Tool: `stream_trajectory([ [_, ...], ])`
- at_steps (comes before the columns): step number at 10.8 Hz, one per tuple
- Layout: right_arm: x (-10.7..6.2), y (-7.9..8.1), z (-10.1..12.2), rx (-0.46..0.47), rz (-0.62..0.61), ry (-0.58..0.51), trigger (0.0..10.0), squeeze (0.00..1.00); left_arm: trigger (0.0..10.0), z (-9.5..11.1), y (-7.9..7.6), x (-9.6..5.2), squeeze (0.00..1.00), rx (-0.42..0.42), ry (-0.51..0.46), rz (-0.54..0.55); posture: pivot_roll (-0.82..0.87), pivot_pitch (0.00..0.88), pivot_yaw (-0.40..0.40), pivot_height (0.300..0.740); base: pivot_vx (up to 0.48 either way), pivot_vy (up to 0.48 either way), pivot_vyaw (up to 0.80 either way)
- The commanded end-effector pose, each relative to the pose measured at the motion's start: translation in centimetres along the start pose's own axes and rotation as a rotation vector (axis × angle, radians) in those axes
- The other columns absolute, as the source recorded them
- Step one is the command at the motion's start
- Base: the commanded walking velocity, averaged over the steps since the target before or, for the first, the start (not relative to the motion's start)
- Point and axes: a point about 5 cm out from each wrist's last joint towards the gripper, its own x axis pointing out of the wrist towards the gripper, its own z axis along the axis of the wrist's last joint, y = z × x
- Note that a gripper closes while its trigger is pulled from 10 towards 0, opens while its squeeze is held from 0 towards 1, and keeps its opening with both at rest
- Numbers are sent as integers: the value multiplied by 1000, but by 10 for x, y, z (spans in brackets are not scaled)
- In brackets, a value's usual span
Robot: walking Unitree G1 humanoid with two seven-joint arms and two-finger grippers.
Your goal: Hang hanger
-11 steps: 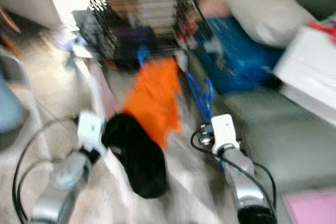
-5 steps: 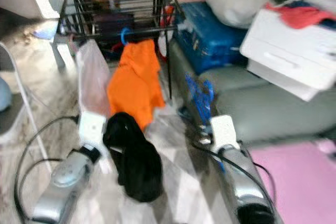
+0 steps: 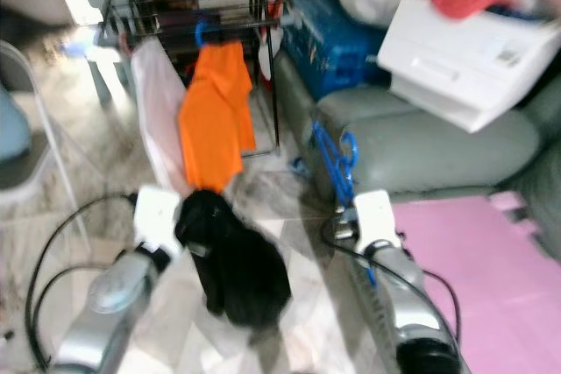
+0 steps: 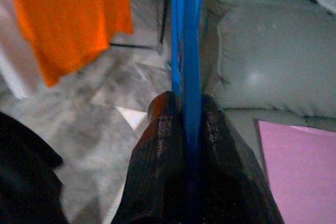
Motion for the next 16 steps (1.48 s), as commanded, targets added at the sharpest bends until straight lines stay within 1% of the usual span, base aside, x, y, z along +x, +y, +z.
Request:
stream_trajectory([
  [1,0,-2,5,-9,0,-21,10000,0,10000,9,0,1,0,3,-44,12,-167,0,32,740,-322,0,0],
  [2,0,-1,5,-11,2,-21,10000,0,10000,9,0,1,0,7,-54,16,-167,0,31,740,0,0,0],
  [3,1,1,5,-24,13,-23,10000,0,10000,9,3,1,0,9,-55,43,-170,0,30,740,0,0,0],
  [4,1,3,6,-36,23,-28,10000,0,10000,9,9,3,0,23,-57,98,-171,0,30,740,0,0,0],
  [5,2,4,8,-46,29,-34,10000,0,10000,11,18,5,0,31,-63,175,-171,0,28,740,0,0,800],
  [6,3,4,8,-45,30,-35,10000,0,10000,11,20,6,0,23,-63,190,-171,0,27,740,0,0,800],
  [7,4,6,10,-55,41,-39,10000,0,10000,9,20,7,0,9,-51,168,-169,0,22,740,0,0,800],
  [8,5,8,12,-65,52,-44,10000,0,10000,9,21,8,0,17,-52,180,-168,0,20,740,0,0,800],
  [9,7,9,14,-78,62,-53,10000,0,10000,8,25,9,0,54,-48,260,-167,0,19,740,0,0,800],
  [11,8,11,18,-89,75,-64,10000,0,10000,5,29,10,0,77,-35,297,-168,0,21,740,0,0,800],
  [12,10,12,24,-119,85,-83,10000,0,10000,1,36,10,0,119,-3,346,-169,0,25,740,0,0,800],
  [13,13,11,28,-115,85,-92,10000,0,10000,-2,40,10,0,160,29,377,-169,0,24,740,0,0,800],
  [14,18,15,40,-133,117,-122,10000,0,10000,-3,51,7,0,215,45,469,-167,0,21,740,0,0,800],
  [15,21,22,47,-157,157,-139,10000,0,10000,-3,57,6,0,234,50,525,-164,7,18,740,0,0,800],
  [16,25,31,53,-183,202,-158,10000,0,10000,-5,61,6,0,231,63,562,-159,0,17,740,0,0,800],
])
